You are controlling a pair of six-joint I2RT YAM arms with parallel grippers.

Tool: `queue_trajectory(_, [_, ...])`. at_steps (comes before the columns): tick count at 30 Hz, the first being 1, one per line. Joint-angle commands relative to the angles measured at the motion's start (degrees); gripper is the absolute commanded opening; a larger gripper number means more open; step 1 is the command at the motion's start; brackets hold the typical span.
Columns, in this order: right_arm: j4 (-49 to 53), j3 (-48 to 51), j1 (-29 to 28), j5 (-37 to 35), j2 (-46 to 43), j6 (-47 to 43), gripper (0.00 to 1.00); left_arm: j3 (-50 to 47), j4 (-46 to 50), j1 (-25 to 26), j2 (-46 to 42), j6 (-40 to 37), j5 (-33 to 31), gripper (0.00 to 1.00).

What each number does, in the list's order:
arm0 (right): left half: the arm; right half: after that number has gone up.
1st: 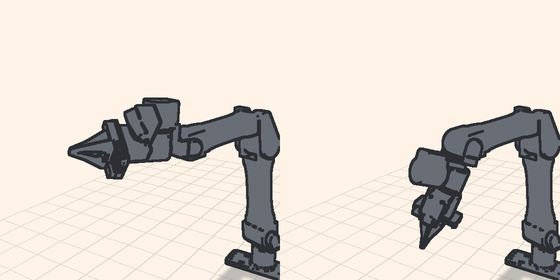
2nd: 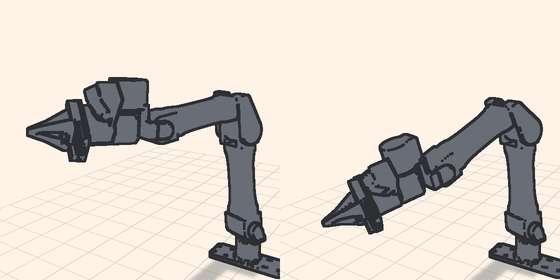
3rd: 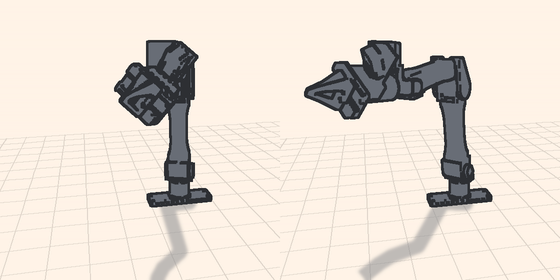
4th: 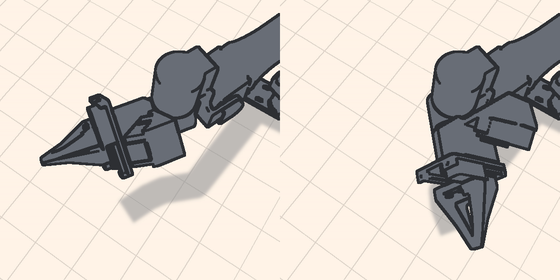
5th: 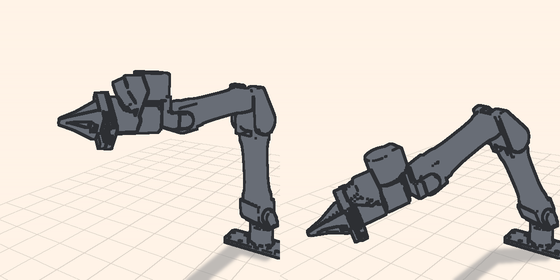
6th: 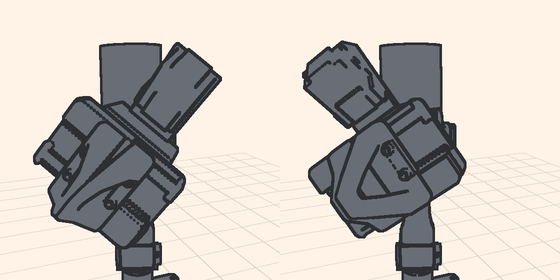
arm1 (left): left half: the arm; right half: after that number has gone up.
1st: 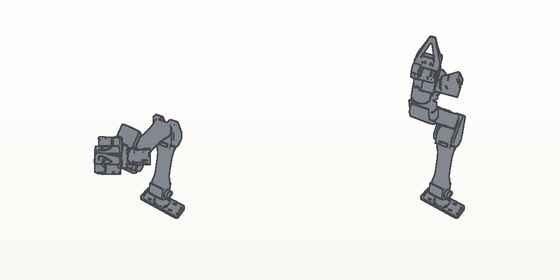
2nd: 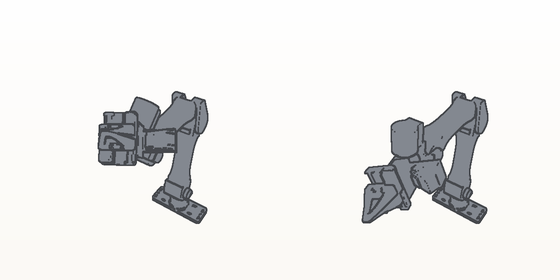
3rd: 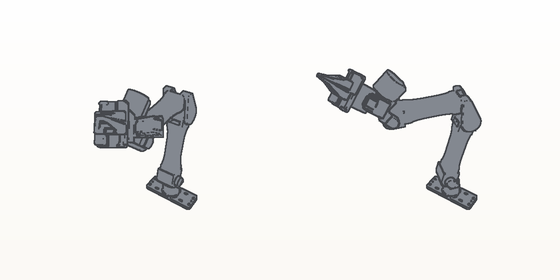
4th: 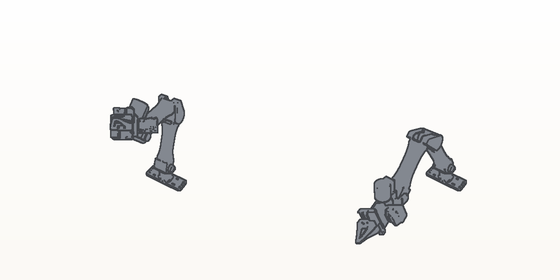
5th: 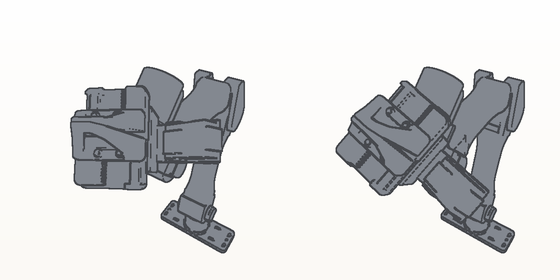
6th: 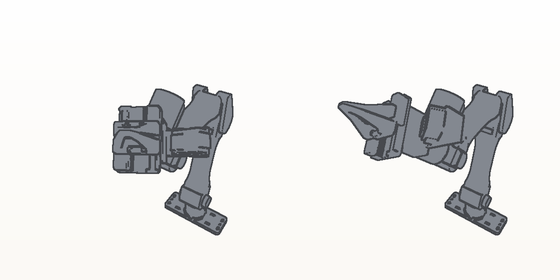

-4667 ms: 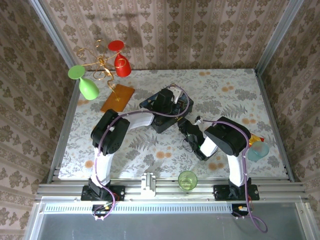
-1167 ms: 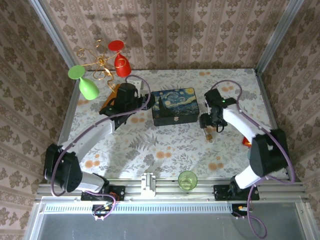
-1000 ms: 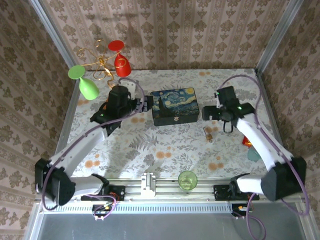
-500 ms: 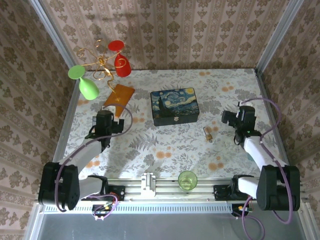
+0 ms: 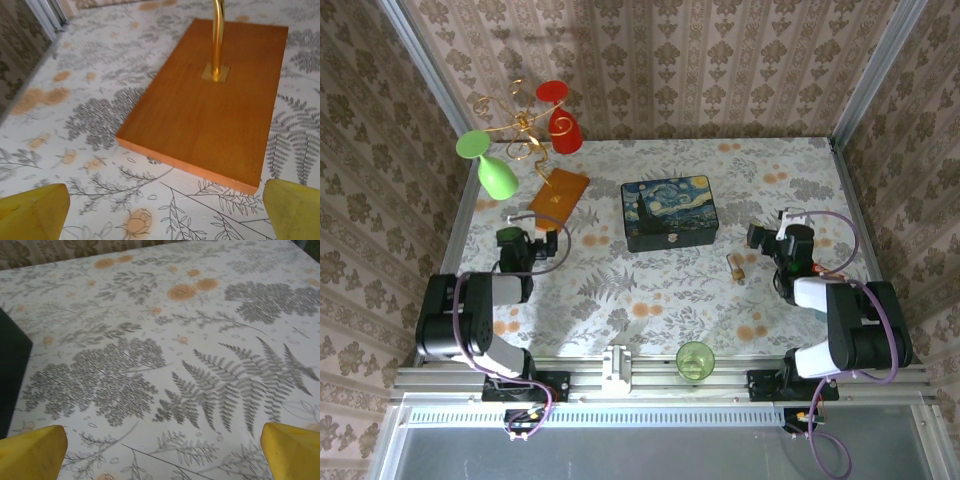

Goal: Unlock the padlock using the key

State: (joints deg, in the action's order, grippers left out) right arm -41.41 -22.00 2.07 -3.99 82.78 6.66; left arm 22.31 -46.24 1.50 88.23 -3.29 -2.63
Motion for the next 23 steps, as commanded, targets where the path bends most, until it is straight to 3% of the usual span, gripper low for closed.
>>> queue_trajectory(1, [-9.73, -1.08, -1.65, 1.89, 5.33, -3.48, 1.0, -1.3, -9.3, -0.12, 0.94, -1.28, 2.57, 1.0])
queue_trajectory(3, [-5.49, -1.91, -2.64, 0.76, 4.47, -4.4, 1.0, -0.25, -6.24, 0.68, 0.51, -1.47, 1.4, 1.0])
queue_trajectory(23, [-6.87, -1.67, -2.95, 1.03, 4.89, -4.91, 1.0, 0.2, -6.3, -0.49, 1.02, -0.56, 1.37, 1.0])
